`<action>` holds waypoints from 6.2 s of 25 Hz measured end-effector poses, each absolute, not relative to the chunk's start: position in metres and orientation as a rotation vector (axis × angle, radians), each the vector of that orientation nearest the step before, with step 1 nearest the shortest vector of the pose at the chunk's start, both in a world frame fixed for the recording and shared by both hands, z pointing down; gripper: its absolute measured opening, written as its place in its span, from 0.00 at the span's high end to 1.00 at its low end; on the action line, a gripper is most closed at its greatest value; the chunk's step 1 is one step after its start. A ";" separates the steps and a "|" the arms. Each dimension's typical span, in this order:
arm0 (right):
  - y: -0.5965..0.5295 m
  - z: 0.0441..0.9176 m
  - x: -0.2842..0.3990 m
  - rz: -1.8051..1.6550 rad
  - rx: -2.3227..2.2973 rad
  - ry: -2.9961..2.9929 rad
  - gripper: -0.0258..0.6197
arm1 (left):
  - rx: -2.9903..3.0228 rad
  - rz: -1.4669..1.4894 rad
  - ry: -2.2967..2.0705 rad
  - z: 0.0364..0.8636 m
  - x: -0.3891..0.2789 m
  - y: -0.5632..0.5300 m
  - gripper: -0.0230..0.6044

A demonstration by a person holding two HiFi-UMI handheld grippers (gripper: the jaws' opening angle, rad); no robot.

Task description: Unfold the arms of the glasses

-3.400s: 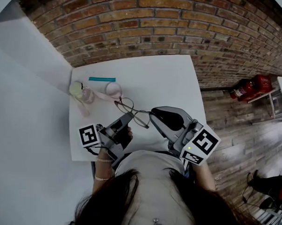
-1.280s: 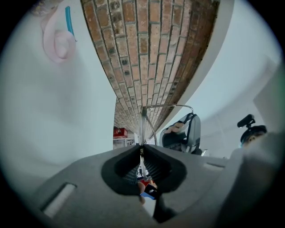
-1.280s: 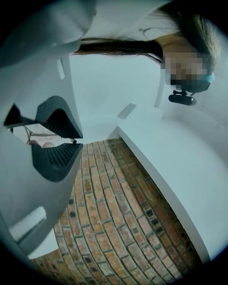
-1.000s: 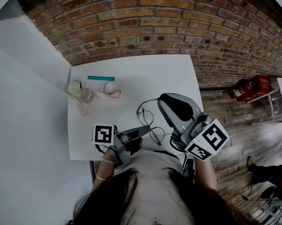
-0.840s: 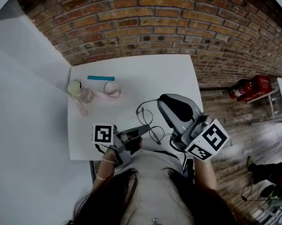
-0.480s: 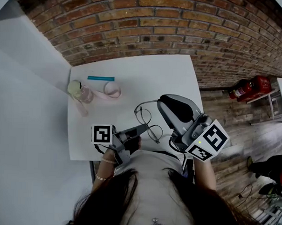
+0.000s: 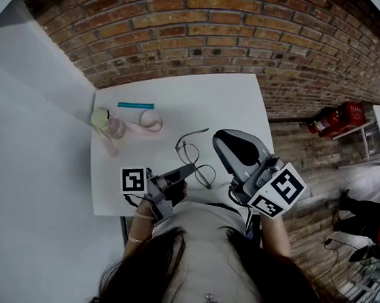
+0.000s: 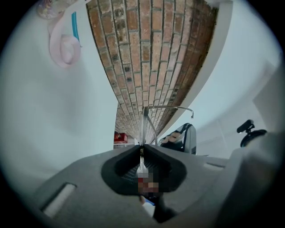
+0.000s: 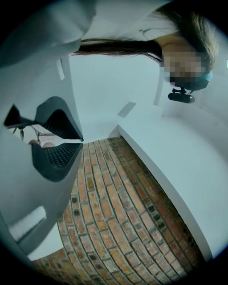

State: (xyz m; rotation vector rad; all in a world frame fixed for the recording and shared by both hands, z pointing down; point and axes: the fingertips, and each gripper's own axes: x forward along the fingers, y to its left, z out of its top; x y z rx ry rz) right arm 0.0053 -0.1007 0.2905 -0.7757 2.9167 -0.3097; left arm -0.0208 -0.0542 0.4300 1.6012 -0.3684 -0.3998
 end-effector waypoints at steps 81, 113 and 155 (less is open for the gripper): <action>-0.079 0.371 -0.057 -0.538 -0.638 3.228 0.90 | 1.938 -0.286 -0.769 0.416 -0.041 -0.074 0.93; -0.084 0.343 -0.039 -0.445 -0.696 3.139 0.91 | 1.713 -0.446 -0.753 0.421 -0.053 -0.073 0.93; -0.097 0.333 -0.016 -0.450 -0.789 3.060 0.91 | 1.643 -0.579 -0.728 0.414 -0.065 -0.083 0.93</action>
